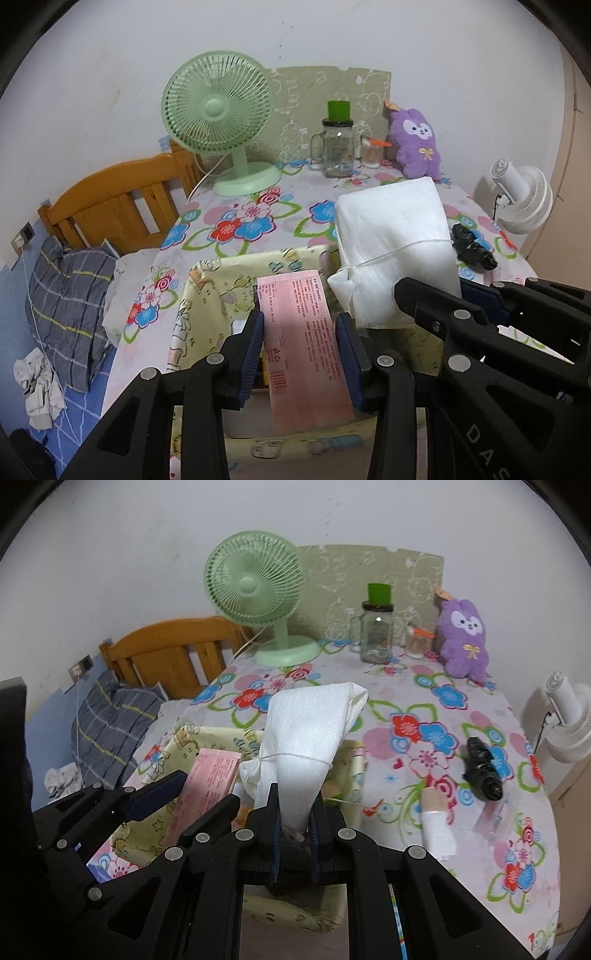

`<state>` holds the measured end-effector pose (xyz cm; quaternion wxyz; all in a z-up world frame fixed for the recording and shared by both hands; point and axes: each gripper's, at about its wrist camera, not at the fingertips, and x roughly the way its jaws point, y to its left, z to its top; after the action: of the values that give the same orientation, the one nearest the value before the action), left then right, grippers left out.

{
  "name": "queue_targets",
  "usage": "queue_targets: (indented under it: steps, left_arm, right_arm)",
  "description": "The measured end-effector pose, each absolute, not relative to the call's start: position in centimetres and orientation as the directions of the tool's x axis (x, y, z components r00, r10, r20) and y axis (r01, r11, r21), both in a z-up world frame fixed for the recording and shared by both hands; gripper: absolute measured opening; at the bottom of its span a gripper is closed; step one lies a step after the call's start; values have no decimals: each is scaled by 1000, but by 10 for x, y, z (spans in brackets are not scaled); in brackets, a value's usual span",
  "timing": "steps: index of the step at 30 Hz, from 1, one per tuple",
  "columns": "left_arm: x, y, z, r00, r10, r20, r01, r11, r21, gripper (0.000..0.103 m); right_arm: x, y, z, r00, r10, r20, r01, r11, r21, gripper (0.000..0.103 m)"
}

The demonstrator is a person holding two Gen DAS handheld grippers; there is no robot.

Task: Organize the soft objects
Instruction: 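Lower the pink paper and white towel into the box and open both tools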

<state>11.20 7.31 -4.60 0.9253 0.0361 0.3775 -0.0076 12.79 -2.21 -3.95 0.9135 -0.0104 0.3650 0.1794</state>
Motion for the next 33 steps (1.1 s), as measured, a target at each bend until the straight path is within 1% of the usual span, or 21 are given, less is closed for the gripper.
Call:
queue_targets:
  steps: [9, 16, 18, 20, 22, 25, 28, 29, 30, 31, 32, 33]
  left_arm:
    - [121, 95, -66, 680, 28, -733, 15, 999, 52, 41]
    - [126, 105, -79, 648, 39, -760, 0, 999, 51, 43]
    - [127, 107, -81, 640, 39, -767, 0, 999, 51, 50]
    - [125, 106, -80, 647, 44, -761, 5, 998, 63, 60]
    - [124, 105, -80, 646, 42, -762, 9, 998, 63, 62]
    - [123, 103, -80, 644, 27, -765, 21, 998, 53, 69]
    - [121, 101, -79, 645, 19, -764, 23, 999, 45, 77]
    - [119, 99, -78, 648, 19, -761, 23, 999, 45, 80]
    - [118, 99, -77, 651, 19, -759, 22, 999, 44, 82]
    - [117, 98, -76, 654, 21, -756, 20, 999, 45, 84]
    - [115, 96, -75, 658, 20, -753, 20, 999, 44, 86]
    - [113, 95, -74, 660, 21, -751, 20, 999, 45, 87]
  right_arm:
    - [137, 3, -57, 612, 362, -703, -403, 908, 117, 16]
    - [145, 15, -69, 573, 367, -733, -425, 898, 117, 16]
    - [148, 16, -72, 561, 374, -738, -428, 895, 128, 16]
    - [150, 16, -74, 547, 386, -743, -433, 890, 144, 17]
    - [150, 16, -75, 544, 389, -743, -435, 889, 147, 17]
    - [151, 16, -76, 541, 381, -750, -439, 888, 135, 22]
    - [150, 12, -74, 543, 371, -754, -434, 892, 126, 32]
    - [150, 11, -74, 545, 366, -754, -430, 894, 123, 37]
    - [150, 9, -73, 546, 364, -754, -427, 896, 124, 45]
    - [149, 7, -72, 549, 363, -753, -422, 898, 126, 49]
    - [148, 6, -72, 551, 364, -751, -420, 899, 127, 56]
    - [147, 4, -71, 554, 365, -748, -419, 899, 128, 60]
